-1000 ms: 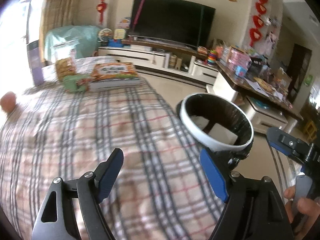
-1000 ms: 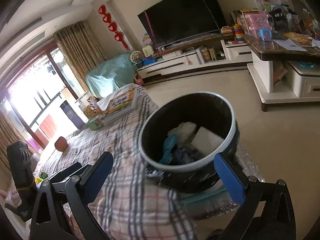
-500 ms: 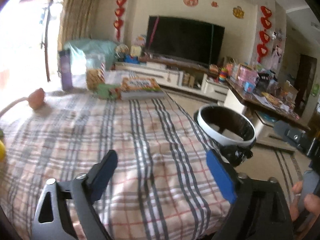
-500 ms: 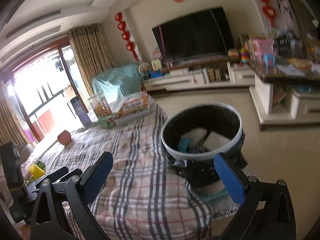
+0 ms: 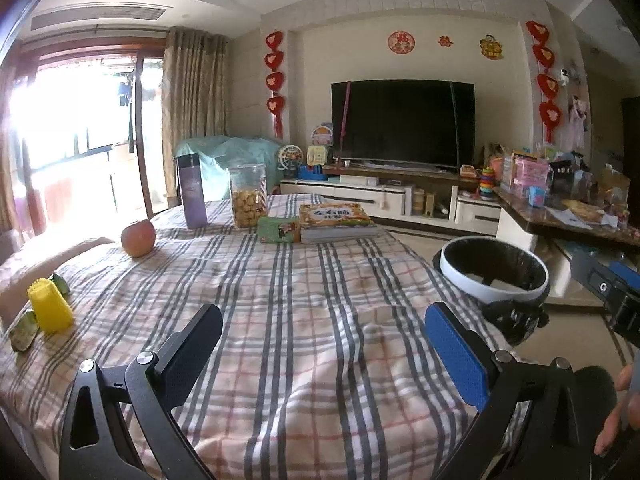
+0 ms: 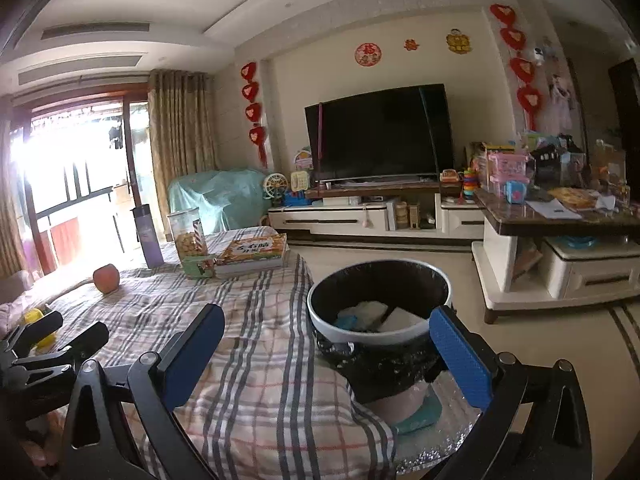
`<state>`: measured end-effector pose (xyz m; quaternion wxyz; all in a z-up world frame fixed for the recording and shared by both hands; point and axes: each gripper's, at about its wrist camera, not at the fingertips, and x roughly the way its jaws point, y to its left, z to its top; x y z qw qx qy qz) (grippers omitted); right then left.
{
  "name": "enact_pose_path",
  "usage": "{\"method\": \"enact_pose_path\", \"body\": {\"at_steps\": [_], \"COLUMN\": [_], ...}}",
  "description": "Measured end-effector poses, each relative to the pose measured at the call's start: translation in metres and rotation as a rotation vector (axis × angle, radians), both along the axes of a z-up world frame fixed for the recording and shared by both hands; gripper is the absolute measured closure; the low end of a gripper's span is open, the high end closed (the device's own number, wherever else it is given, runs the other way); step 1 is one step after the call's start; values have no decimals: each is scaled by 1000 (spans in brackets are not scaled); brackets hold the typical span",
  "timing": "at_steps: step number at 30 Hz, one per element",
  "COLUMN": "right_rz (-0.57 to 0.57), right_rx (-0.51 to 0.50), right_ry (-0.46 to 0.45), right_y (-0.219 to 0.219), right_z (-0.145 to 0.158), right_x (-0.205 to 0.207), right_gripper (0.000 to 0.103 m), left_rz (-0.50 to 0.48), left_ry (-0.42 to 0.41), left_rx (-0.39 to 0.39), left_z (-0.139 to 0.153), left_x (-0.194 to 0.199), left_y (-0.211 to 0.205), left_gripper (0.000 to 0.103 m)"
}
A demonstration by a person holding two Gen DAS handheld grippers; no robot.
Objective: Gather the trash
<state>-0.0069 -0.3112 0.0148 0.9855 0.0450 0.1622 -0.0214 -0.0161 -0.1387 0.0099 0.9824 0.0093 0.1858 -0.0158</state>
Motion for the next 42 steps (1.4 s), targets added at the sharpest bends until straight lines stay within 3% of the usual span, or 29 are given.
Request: {"method": "enact_pose_path", "body": {"at_steps": [8,42], "right_rz": [-2,36], "right_rx": [-23,-19], "right_ry": [8,18], "right_y": [4,13], "right_z": [-14,-15], "right_x": [-2,-4], "right_gripper": [0,0], "left_rz": [21,36], "left_ry": [-36,-32], "left_rx": [16,11], "left_z": [-6,-15], "left_x": [-7,-2], "left_y": [-6,2], "left_gripper": [0,1]}}
